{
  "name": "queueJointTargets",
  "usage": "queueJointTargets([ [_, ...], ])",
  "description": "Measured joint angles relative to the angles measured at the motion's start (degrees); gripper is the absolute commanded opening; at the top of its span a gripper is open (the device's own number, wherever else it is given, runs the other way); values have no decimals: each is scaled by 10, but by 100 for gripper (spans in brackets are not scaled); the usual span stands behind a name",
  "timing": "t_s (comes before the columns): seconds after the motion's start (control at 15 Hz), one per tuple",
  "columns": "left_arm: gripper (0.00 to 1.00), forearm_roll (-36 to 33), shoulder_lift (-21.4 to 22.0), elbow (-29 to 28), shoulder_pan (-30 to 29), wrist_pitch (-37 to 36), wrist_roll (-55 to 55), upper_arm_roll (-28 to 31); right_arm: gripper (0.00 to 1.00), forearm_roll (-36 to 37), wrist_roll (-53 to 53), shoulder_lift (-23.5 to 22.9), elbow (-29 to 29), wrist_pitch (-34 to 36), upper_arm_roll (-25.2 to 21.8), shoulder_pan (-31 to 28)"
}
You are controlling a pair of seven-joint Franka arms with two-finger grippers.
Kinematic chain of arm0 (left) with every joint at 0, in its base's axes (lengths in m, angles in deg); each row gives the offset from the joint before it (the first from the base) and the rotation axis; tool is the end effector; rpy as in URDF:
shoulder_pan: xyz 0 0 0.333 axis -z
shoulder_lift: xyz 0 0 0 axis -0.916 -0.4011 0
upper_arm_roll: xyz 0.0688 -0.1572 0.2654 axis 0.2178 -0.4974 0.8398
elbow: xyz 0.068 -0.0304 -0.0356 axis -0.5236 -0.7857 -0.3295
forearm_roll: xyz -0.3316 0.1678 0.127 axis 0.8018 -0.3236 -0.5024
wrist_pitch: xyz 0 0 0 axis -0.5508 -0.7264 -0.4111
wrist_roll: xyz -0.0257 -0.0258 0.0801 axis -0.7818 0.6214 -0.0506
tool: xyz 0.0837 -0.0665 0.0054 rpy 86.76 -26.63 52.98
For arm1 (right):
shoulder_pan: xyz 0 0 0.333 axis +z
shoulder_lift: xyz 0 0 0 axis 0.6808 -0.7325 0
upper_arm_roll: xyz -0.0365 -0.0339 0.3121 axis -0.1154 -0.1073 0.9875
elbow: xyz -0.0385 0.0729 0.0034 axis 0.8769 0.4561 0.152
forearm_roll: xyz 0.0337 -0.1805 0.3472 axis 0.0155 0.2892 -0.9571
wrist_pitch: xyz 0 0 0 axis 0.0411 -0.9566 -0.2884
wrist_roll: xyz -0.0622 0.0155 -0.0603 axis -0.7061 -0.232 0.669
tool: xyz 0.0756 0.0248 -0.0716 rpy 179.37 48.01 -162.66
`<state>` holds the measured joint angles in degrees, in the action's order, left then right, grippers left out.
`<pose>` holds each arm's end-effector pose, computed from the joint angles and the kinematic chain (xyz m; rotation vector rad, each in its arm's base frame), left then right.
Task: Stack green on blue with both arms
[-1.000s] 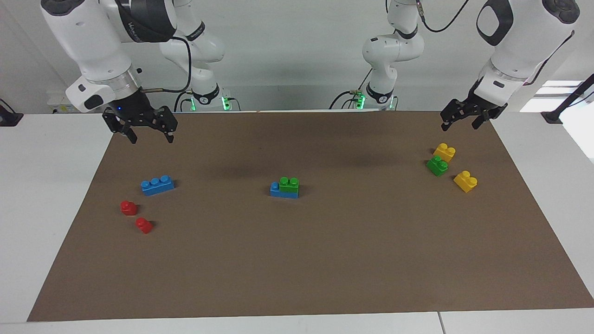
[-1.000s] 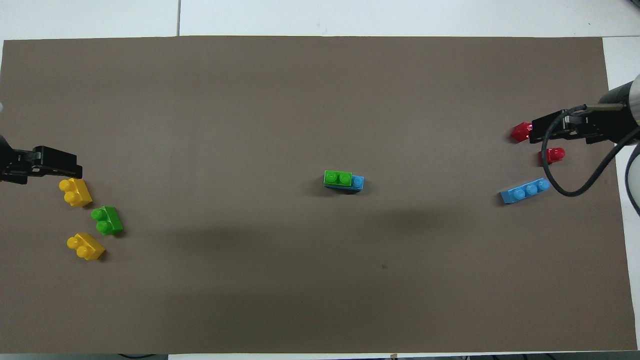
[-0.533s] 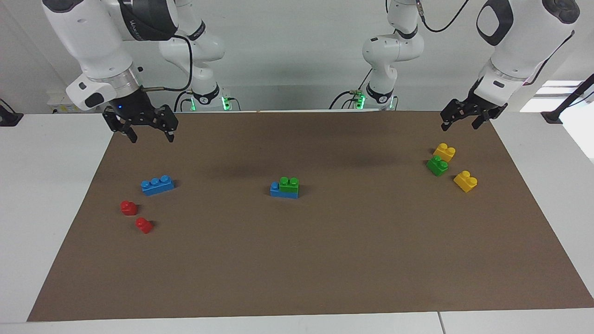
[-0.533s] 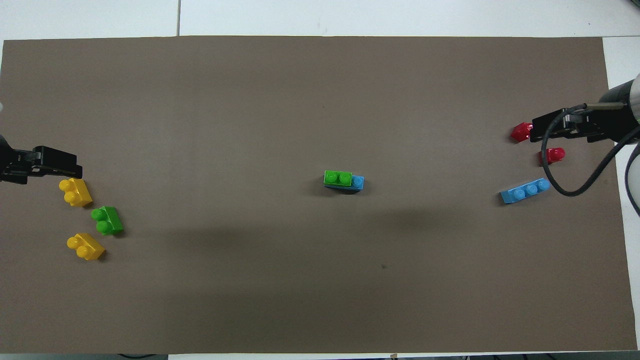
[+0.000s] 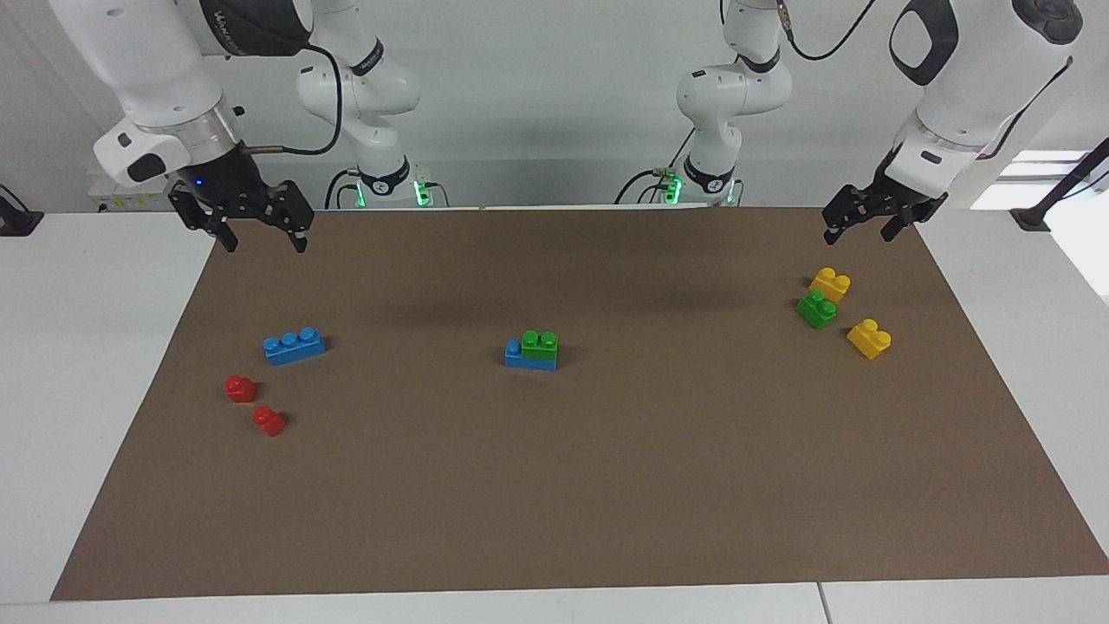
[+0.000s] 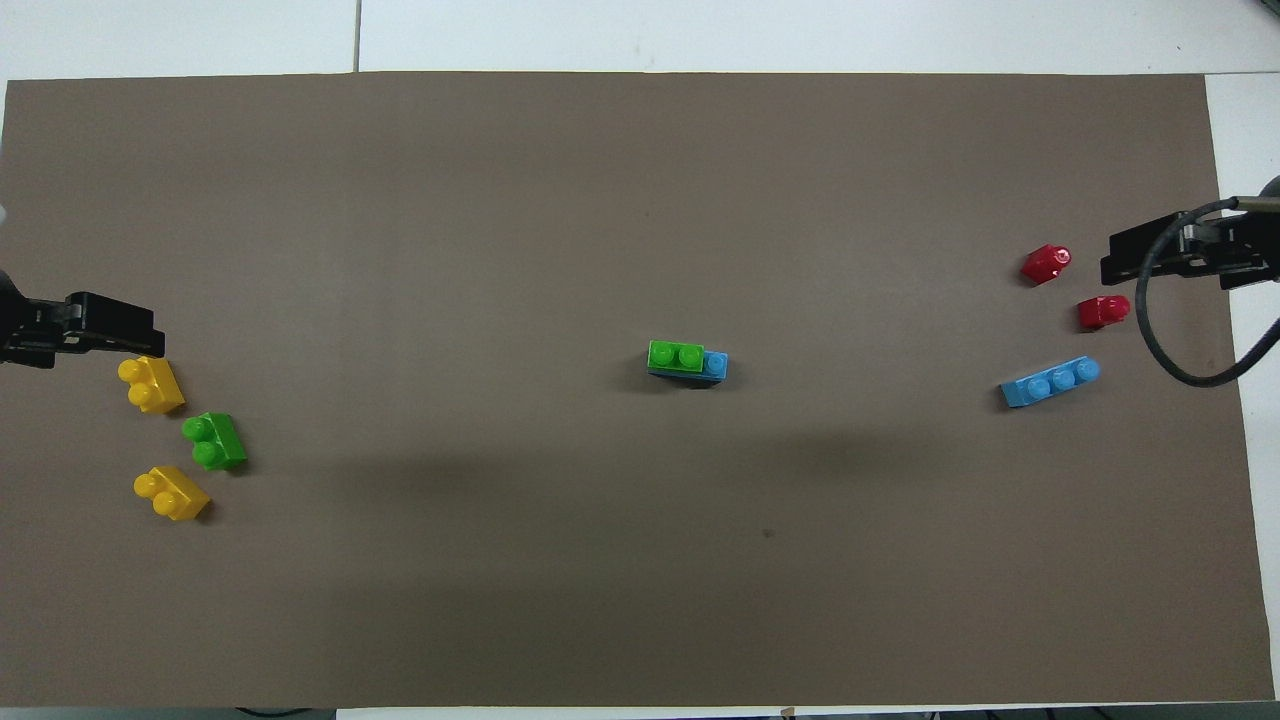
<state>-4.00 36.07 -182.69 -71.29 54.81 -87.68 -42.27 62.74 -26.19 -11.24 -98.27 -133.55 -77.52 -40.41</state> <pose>0.5364 -0.0044 0.5940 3.1106 0.0030 -0.0822 0.5659 -0.0003 0.6335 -3.1249 0.1138 -0.0284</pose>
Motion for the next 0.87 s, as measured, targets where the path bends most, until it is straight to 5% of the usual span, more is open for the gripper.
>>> queueJointTargets([
  [0.87,100,0,0,0,0,0,0,1,100,0,0,-10,5,0,1,-11],
])
